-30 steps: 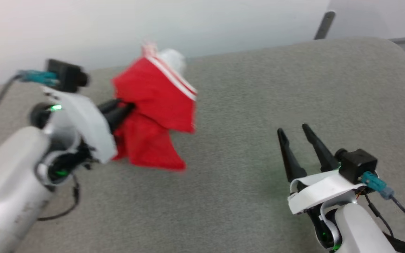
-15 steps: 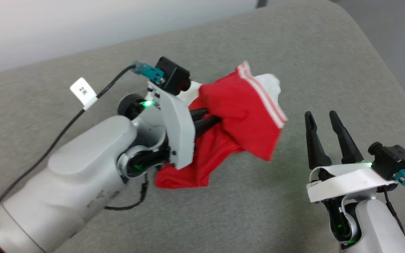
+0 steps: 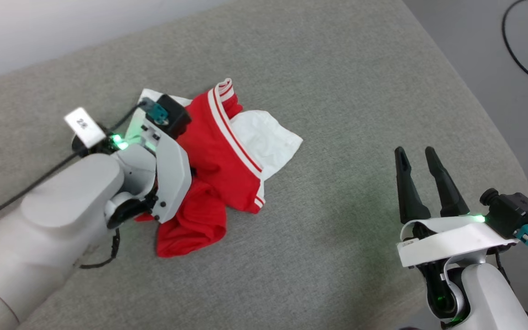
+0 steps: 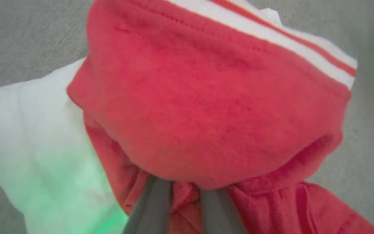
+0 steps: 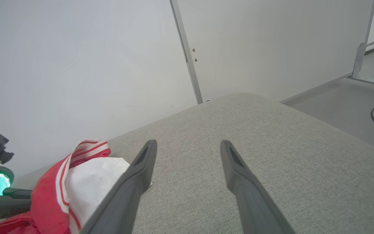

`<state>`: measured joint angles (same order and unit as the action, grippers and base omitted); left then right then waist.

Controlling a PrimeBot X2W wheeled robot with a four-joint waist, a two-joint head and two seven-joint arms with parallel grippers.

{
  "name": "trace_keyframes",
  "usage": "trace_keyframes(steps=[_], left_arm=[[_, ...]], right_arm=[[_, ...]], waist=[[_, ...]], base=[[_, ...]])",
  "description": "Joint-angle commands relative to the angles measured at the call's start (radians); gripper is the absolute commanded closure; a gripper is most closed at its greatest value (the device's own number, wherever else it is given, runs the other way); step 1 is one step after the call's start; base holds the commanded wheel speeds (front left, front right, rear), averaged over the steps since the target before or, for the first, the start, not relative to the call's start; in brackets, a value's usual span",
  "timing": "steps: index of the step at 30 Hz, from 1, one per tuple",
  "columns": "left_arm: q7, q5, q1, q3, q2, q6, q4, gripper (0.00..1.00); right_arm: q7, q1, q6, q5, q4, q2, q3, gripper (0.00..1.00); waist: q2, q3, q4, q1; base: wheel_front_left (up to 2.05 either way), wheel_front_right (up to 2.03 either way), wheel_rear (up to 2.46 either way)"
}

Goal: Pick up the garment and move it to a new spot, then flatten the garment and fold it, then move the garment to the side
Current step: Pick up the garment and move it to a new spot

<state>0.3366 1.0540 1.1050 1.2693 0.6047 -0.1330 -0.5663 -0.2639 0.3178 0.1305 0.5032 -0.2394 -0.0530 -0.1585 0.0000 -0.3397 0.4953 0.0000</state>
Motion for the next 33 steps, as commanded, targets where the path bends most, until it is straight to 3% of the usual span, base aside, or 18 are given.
trace_keyframes(steps=[1, 6, 13, 14, 16, 17, 19, 27, 33], left_arm=[[0.02, -0.028, -0.024, 0.017, 0.014, 0.005, -0.024, 1.0], [0.1, -0.173, -0.109, 0.031, 0.013, 0.005, -0.028, 1.0], [0.099, -0.213, -0.183, 0.044, 0.036, 0.005, -0.033, 1.0], [0.086, -0.209, -0.185, 0.044, 0.037, 0.005, -0.029, 0.96], [0.052, -0.182, -0.173, 0.044, 0.031, 0.005, -0.024, 0.63], [0.035, -0.172, -0.162, 0.043, 0.027, 0.005, -0.021, 0.56], [-0.009, -0.152, -0.129, 0.038, 0.013, 0.005, -0.019, 0.0], [-0.215, -0.081, -0.028, 0.012, -0.048, 0.004, 0.034, 0.0], [-0.378, 0.031, -0.07, -0.003, -0.063, 0.003, 0.06, 0.0]], right_arm=[[0.0, 0.001, 0.0, 0.011, 0.004, 0.003, -0.003, 0.0], [0.0, 0.005, 0.0, 0.035, 0.014, 0.003, -0.029, 0.0], [0.0, -0.008, 0.0, 0.033, 0.014, 0.003, -0.044, 0.0], [0.0, -0.009, 0.0, 0.028, 0.012, 0.003, -0.043, 0.0], [0.0, -0.005, 0.0, 0.02, 0.01, 0.003, -0.042, 0.0], [0.0, -0.002, 0.0, 0.015, 0.009, 0.003, -0.04, 0.0], [0.0, 0.003, 0.0, 0.0, 0.004, 0.002, -0.03, 0.0], [0.0, -0.002, 0.0, -0.084, -0.033, 0.002, -0.004, 0.0], [0.0, -0.023, 0.0, -0.157, -0.071, 0.002, 0.023, 0.0]], waist=[[0.0, -0.018, 0.019, 0.0], [0.0, -0.044, 0.051, 0.0], [0.0, -0.052, 0.059, 0.0], [0.0, -0.049, 0.051, 0.0], [0.0, -0.042, 0.032, 0.0], [0.0, -0.037, 0.02, 0.0], [0.0, -0.022, -0.012, 0.0], [0.0, 0.062, -0.178, 0.0], [0.0, 0.128, -0.315, 0.0]], base=[[0.0, 0.0, 0.0], [0.0, 0.0, 0.0], [0.0, 0.0, 0.0], [0.0, 0.0, 0.0], [0.0, 0.0, 0.0], [0.0, 0.0, 0.0], [0.0, 0.0, 0.0], [0.0, 0.0, 0.0], [0.0, 0.0, 0.0]])
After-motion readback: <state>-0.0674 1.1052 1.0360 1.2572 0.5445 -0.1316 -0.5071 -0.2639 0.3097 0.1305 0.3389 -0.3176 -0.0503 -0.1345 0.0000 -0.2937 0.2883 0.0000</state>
